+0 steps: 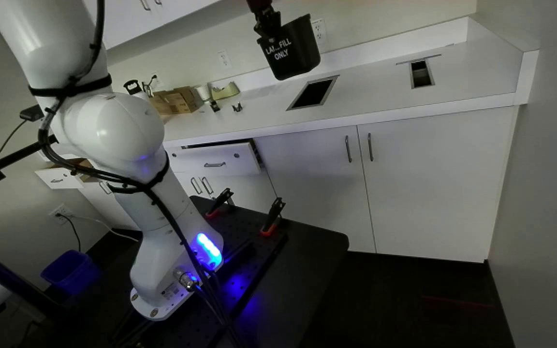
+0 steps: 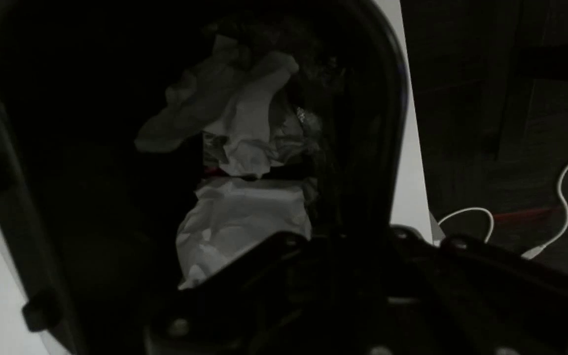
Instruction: Pick up the black bin and move it to the left
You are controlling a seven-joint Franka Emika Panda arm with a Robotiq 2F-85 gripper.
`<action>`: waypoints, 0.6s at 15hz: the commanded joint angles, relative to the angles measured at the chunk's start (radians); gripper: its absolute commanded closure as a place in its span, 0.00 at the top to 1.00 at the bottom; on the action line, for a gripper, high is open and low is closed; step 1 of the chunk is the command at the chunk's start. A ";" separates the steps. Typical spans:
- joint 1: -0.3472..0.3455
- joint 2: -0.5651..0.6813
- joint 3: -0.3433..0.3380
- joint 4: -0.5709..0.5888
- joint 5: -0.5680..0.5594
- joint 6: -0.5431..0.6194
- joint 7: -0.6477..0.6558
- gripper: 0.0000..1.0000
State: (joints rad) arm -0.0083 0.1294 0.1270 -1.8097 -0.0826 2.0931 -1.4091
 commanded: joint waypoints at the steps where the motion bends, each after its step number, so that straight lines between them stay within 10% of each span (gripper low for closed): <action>1: 0.044 -0.097 0.021 -0.072 0.065 0.005 -0.142 0.01; 9: 0.079 -0.077 0.007 -0.053 0.065 -0.002 -0.136 0.05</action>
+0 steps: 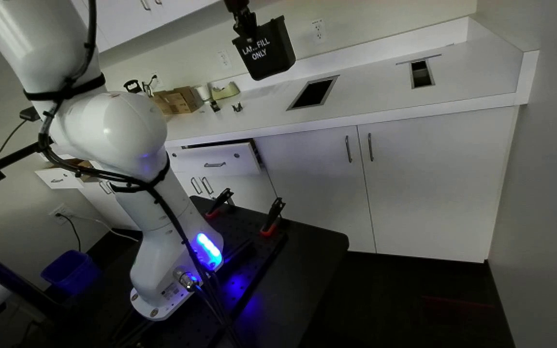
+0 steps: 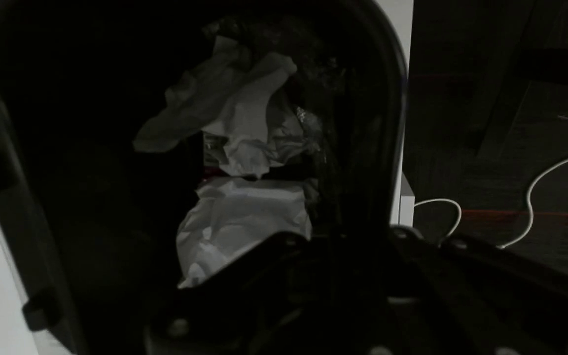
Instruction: Pick up the black bin and move it to the left
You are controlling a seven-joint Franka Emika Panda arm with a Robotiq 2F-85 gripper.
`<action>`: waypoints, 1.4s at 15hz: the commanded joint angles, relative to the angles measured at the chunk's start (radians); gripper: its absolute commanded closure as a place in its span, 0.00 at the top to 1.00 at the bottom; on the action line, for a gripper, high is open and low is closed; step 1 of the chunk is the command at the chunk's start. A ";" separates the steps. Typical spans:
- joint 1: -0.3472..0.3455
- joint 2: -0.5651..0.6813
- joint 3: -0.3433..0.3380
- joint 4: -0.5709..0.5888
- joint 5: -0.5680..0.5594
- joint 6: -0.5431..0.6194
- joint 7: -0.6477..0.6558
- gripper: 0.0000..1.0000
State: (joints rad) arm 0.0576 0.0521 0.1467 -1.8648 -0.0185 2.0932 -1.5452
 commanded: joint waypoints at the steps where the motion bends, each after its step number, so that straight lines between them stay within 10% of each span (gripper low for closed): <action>1: 0.013 0.000 -0.013 0.001 0.001 -0.003 0.000 0.02; 10: 0.097 0.157 0.056 0.110 0.009 0.230 0.003 0.01; 21: 0.120 0.449 0.097 0.333 0.000 0.199 0.030 0.01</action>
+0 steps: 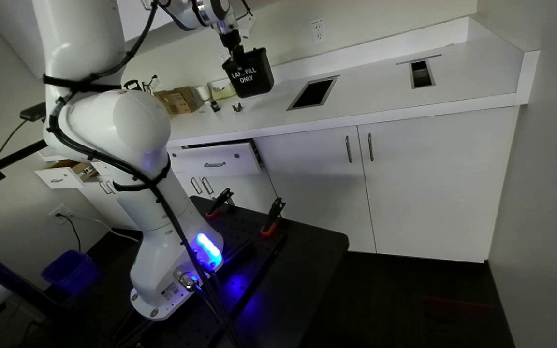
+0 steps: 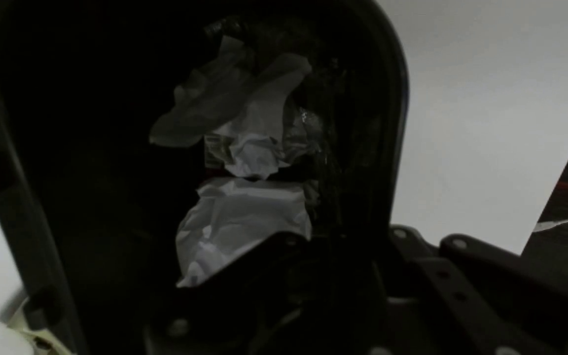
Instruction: Pick up the black bin and move it to the left
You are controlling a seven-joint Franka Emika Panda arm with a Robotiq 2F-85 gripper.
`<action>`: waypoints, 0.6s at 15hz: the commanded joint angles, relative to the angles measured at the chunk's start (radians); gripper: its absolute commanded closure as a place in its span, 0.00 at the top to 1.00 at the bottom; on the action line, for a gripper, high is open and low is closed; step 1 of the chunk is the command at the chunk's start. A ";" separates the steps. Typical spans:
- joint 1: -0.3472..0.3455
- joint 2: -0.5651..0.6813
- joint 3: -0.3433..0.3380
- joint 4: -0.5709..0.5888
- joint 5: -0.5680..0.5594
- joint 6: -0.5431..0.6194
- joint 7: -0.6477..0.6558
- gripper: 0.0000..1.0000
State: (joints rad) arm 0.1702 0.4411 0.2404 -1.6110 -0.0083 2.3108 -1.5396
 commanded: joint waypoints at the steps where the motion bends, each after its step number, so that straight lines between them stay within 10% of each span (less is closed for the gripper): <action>1: 0.006 0.078 0.005 0.091 -0.005 -0.020 0.022 0.01; 9: 0.042 0.164 -0.019 0.167 -0.071 -0.058 0.090 0.02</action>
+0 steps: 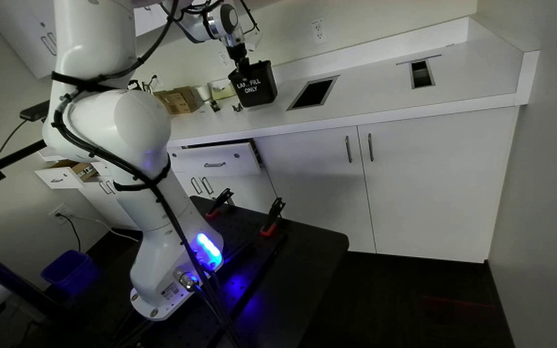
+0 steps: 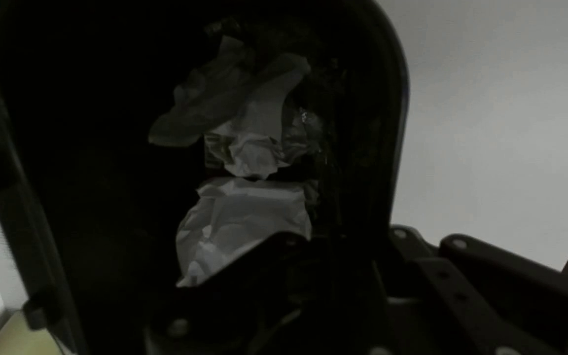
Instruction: Pick up the black bin and move it to the left
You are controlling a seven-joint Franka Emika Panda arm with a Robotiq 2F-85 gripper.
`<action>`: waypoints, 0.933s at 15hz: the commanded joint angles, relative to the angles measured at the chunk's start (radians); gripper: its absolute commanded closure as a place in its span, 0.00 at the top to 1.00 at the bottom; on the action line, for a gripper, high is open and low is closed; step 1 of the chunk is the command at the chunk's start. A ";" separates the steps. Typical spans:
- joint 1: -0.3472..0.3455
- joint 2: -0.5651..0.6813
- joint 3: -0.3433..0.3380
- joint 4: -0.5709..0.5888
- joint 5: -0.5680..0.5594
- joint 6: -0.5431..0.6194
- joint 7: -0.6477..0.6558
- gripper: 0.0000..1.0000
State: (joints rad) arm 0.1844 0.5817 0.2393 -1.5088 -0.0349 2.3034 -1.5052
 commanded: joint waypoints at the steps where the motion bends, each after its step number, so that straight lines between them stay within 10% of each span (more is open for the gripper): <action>1: 0.036 0.029 -0.023 0.073 -0.062 -0.061 0.072 0.02; 14: 0.063 -0.140 -0.001 0.039 -0.156 -0.181 0.116 0.95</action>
State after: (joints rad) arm 0.2404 0.5522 0.2309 -1.4197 -0.1857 2.2051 -1.3976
